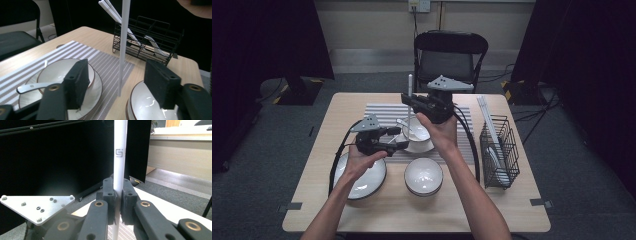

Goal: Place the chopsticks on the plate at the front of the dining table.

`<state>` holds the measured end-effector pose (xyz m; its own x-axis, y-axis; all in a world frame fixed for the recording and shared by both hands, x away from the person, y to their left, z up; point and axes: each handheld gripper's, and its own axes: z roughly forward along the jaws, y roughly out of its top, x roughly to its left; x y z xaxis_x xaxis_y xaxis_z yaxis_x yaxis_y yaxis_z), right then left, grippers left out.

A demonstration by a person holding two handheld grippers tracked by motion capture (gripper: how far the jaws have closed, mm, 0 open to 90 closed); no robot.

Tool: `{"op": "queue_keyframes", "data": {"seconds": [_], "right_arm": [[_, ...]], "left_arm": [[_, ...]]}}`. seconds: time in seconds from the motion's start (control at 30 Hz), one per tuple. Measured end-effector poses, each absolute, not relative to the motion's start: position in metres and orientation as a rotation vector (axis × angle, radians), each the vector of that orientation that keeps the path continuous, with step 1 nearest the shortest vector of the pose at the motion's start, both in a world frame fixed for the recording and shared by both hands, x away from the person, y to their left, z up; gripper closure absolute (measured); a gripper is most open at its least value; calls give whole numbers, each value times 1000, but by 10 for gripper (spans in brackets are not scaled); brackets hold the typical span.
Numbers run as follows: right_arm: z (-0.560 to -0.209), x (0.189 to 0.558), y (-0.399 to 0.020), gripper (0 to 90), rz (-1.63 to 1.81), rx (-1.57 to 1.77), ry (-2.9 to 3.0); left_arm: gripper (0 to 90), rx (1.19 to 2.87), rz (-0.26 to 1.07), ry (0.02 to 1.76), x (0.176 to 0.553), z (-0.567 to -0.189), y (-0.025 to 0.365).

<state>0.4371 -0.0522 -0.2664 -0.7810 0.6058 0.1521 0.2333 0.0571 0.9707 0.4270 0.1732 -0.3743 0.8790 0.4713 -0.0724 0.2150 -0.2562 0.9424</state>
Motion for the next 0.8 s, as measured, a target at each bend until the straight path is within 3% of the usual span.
{"op": "queue_keyframes", "data": {"seconds": [0.43, 0.8], "right_arm": [[-266, 435, -44, 849, 1788, 827, 2060], [-267, 434, -41, 849, 1802, 822, 2061]], "left_arm": [[495, 1831, 255, 517, 429, -374, 168], [755, 1807, 236, 530, 431, -375, 171]]}}
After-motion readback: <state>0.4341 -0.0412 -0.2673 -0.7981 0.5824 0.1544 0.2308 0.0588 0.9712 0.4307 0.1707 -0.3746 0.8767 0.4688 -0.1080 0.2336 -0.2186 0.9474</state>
